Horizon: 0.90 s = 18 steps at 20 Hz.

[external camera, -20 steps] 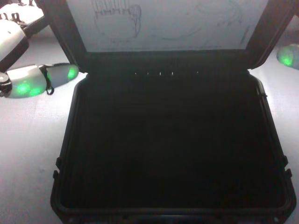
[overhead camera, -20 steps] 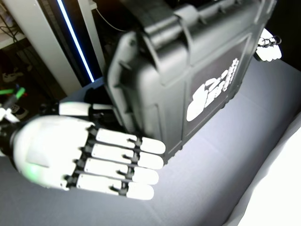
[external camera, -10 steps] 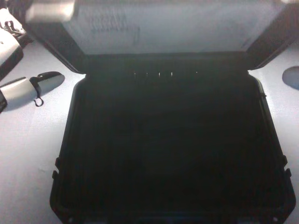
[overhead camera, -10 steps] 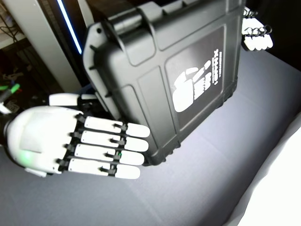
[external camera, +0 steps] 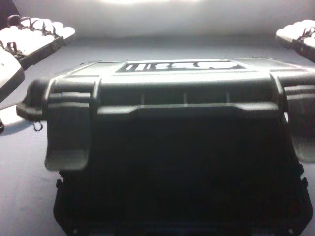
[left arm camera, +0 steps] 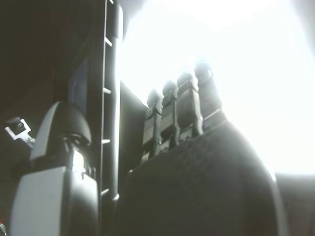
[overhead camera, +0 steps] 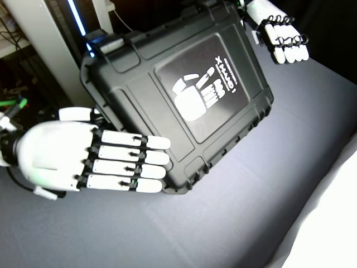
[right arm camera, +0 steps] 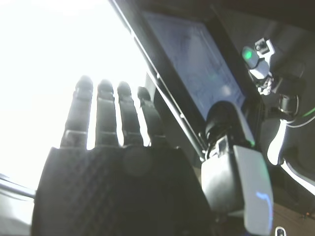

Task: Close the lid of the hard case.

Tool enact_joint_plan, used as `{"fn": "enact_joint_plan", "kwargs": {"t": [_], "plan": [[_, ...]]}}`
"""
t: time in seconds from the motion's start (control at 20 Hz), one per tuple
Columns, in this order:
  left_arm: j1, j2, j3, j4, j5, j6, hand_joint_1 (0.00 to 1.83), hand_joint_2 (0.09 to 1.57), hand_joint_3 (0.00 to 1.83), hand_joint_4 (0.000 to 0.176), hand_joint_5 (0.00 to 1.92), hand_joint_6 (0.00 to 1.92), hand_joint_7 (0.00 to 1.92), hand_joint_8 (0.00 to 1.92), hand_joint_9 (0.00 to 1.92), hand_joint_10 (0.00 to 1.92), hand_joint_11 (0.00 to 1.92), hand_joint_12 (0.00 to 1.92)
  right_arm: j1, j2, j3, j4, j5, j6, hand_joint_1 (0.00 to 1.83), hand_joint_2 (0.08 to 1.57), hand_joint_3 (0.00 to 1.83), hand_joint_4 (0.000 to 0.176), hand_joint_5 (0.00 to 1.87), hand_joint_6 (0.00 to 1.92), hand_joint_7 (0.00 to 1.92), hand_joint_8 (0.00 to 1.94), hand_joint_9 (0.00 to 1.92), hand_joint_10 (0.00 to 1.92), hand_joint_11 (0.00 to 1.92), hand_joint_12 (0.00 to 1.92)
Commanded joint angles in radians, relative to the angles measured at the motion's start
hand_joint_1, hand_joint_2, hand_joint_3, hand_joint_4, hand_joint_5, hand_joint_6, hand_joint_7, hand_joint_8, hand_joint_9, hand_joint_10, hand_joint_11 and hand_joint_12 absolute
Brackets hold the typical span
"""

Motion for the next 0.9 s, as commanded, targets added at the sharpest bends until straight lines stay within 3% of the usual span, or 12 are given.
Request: {"fn": "enact_joint_plan", "kwargs": {"t": [0.0, 0.1, 0.25, 0.35, 0.45, 0.55, 0.65, 0.85], "plan": [[-0.001, 0.017, -0.004, -0.024, -0.147, -0.001, 0.66, 1.27, 0.00, 0.000, 0.18, 0.00, 0.15, 0.00, 0.08, 0.00, 0.00, 0.17, 0.001, 0.014, 0.000, 0.045, 0.133, 0.012, 0.02, 1.30, 0.00, 0.000, 0.01, 0.00, 0.02, 0.01, 0.02, 0.01, 0.06, 0.03], [0.027, 0.031, -0.021, -0.022, -0.156, -0.001, 0.63, 1.28, 0.00, 0.000, 0.17, 0.00, 0.15, 0.01, 0.09, 0.01, 0.04, 0.10, -0.025, 0.026, -0.008, 0.045, 0.133, 0.018, 0.01, 1.29, 0.00, 0.000, 0.00, 0.00, 0.01, 0.00, 0.02, 0.00, 0.06, 0.03], [0.075, 0.046, -0.046, -0.022, -0.175, -0.001, 0.58, 1.27, 0.00, 0.000, 0.21, 0.00, 0.20, 0.00, 0.17, 0.00, 0.00, 0.42, -0.051, 0.041, -0.021, 0.045, 0.133, 0.018, 0.02, 1.31, 0.00, 0.000, 0.00, 0.00, 0.00, 0.00, 0.02, 0.00, 0.07, 0.03], [0.107, 0.056, -0.059, -0.023, -0.172, -0.002, 0.47, 1.27, 0.00, 0.000, 0.17, 0.00, 0.18, 0.00, 0.17, 0.00, 0.00, 0.47, -0.073, 0.049, -0.029, 0.049, 0.133, 0.020, 0.00, 1.29, 0.00, 0.000, 0.00, 0.00, 0.00, 0.00, 0.01, 0.00, 0.05, 0.03], [0.133, 0.067, -0.070, -0.028, -0.175, -0.004, 0.38, 1.19, 0.00, 0.000, 0.13, 0.00, 0.15, 0.00, 0.13, 0.00, 0.00, 0.26, -0.090, 0.055, -0.036, 0.049, 0.133, 0.021, 0.00, 1.25, 0.00, 0.003, 0.00, 0.00, 0.00, 0.00, 0.00, 0.00, 0.00, 0.00], [0.171, 0.087, -0.091, -0.036, -0.205, -0.005, 0.36, 1.19, 0.00, 0.000, 0.14, 0.00, 0.18, 0.00, 0.16, 0.00, 0.00, 0.36, -0.106, 0.066, -0.050, 0.049, 0.140, 0.021, 0.00, 1.25, 0.00, 0.000, 0.00, 0.00, 0.00, 0.00, 0.00, 0.00, 0.00, 0.00], [0.197, 0.099, -0.104, -0.040, -0.232, -0.005, 0.39, 1.20, 0.00, 0.000, 0.14, 0.00, 0.17, 0.00, 0.14, 0.00, 0.00, 0.32, -0.130, 0.079, -0.063, 0.054, 0.156, 0.021, 0.01, 1.27, 0.00, 0.000, 0.00, 0.00, 0.00, 0.00, 0.00, 0.00, 0.00, 0.00], [0.228, 0.114, -0.125, -0.038, -0.259, -0.005, 0.41, 1.21, 0.00, 0.000, 0.16, 0.00, 0.18, 0.00, 0.16, 0.00, 0.00, 0.41, -0.174, 0.107, -0.087, 0.059, 0.187, 0.021, 0.07, 1.24, 0.00, 0.002, 0.00, 0.00, 0.00, 0.00, 0.00, 0.00, 0.02, 0.01]]}}
